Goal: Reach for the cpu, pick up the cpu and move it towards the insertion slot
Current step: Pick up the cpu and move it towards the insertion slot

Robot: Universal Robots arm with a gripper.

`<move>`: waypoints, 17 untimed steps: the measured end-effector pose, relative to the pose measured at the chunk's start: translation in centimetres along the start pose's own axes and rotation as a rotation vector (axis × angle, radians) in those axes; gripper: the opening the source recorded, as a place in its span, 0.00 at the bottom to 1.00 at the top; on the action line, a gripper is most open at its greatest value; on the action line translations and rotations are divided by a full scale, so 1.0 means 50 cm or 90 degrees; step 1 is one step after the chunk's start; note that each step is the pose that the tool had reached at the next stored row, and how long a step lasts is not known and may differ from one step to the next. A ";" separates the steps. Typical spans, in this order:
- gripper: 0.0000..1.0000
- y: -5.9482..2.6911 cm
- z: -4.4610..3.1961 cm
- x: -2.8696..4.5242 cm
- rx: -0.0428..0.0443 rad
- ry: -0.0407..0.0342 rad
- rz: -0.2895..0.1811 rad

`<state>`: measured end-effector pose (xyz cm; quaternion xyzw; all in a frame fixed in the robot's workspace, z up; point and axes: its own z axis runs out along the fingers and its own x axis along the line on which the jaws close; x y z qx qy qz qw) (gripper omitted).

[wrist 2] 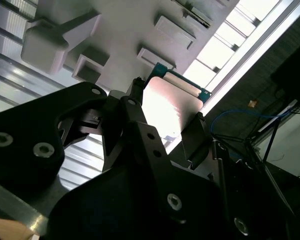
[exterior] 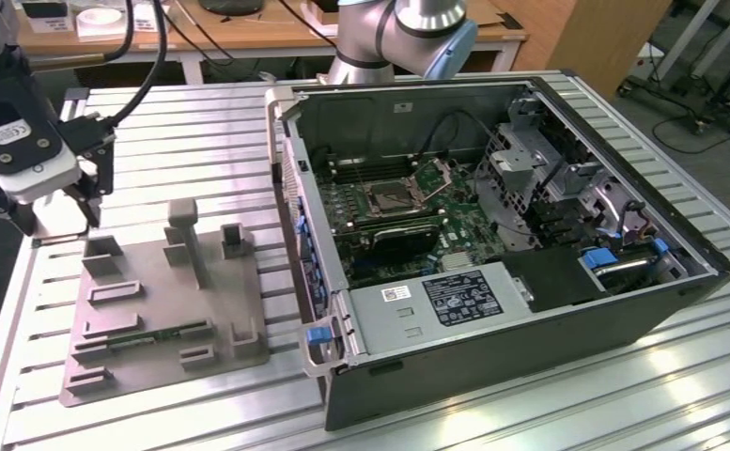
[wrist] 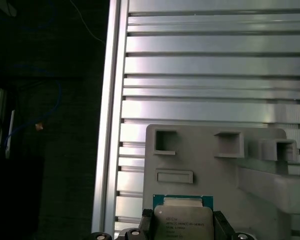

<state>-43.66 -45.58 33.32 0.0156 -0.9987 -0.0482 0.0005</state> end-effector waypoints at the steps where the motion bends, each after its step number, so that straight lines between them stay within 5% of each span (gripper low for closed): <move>1: 0.55 0.000 -0.002 0.000 0.0000 -0.0001 0.000; 17: 0.55 0.004 -0.040 0.000 -0.0001 -0.0001 0.000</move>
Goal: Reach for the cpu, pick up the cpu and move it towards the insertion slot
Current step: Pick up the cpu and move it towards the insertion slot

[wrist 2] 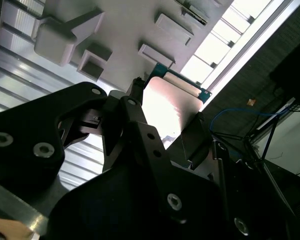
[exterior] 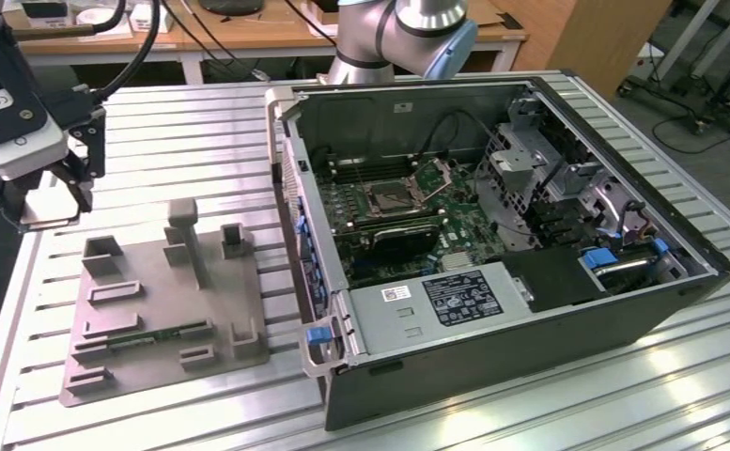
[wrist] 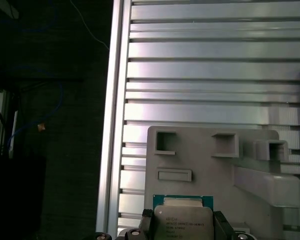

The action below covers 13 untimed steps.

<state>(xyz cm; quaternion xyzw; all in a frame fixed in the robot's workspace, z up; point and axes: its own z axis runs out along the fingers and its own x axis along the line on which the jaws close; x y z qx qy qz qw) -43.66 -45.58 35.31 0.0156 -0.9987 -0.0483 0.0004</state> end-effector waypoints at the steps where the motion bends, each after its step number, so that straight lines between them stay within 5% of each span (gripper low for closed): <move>1: 0.55 0.000 -0.001 0.000 0.0000 0.0000 0.000; 13: 0.55 0.000 -0.002 -0.008 0.0000 0.0000 0.000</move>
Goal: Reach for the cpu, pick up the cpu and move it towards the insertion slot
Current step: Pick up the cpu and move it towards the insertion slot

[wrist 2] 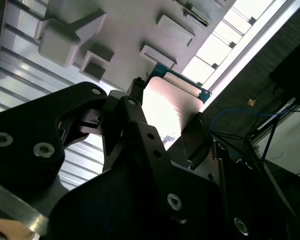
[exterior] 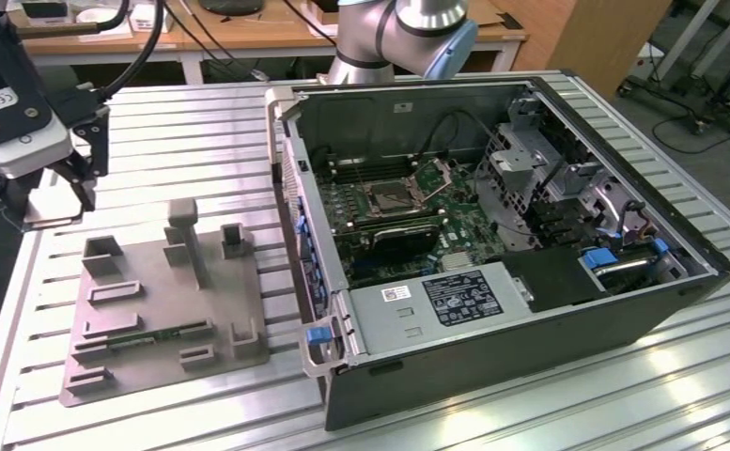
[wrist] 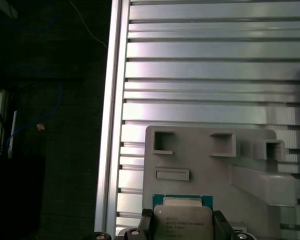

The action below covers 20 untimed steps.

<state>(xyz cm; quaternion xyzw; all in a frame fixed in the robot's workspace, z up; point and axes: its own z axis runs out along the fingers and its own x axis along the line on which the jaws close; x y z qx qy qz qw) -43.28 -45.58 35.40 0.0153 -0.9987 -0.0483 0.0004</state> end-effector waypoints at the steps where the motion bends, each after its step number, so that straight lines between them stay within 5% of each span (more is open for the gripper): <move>1: 0.55 0.000 0.000 -0.002 0.0000 0.0000 0.000; 10: 0.55 0.000 -0.002 -0.013 0.0001 0.0001 0.001; 20: 0.55 0.002 -0.026 -0.013 0.0000 -0.0002 0.003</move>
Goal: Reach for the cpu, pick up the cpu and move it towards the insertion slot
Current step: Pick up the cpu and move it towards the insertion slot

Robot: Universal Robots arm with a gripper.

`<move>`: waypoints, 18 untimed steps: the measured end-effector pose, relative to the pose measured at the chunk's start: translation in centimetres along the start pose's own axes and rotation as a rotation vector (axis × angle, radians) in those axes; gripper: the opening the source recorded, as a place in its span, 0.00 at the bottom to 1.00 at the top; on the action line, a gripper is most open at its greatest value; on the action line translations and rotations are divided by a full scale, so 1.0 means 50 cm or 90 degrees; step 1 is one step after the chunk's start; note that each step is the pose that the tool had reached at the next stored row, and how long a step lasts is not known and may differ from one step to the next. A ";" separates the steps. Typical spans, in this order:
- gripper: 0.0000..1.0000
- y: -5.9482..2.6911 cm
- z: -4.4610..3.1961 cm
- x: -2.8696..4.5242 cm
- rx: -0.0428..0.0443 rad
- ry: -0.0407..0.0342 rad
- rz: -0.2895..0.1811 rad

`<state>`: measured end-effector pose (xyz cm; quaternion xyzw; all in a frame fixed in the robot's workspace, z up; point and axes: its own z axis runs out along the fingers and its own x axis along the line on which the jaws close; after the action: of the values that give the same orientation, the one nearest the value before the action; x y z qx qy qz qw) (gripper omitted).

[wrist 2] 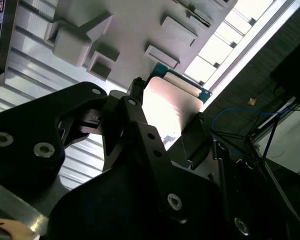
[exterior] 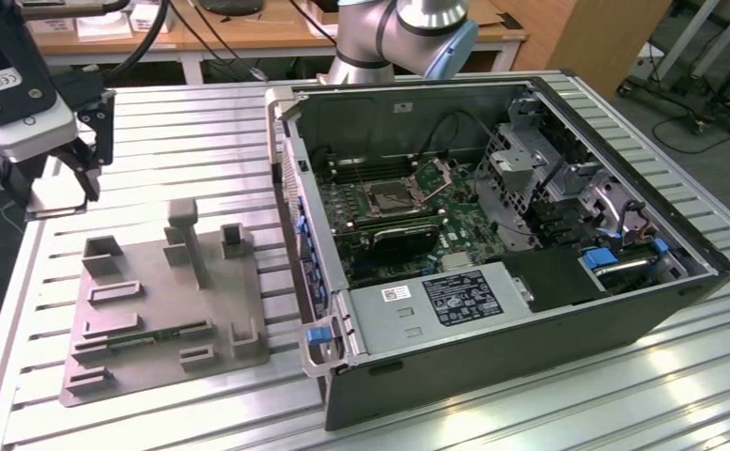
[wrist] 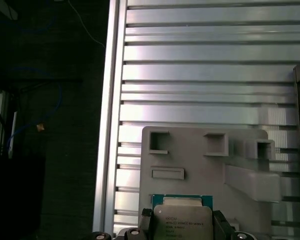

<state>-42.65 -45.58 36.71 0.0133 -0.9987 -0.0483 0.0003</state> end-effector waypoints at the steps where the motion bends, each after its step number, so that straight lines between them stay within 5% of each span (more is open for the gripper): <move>1: 0.55 0.000 -0.002 0.000 -0.0001 -0.0001 0.000; 18: 0.55 0.000 -0.004 -0.005 -0.0001 0.0000 0.000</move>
<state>-42.38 -45.58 36.89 0.0131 -0.9987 -0.0484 0.0004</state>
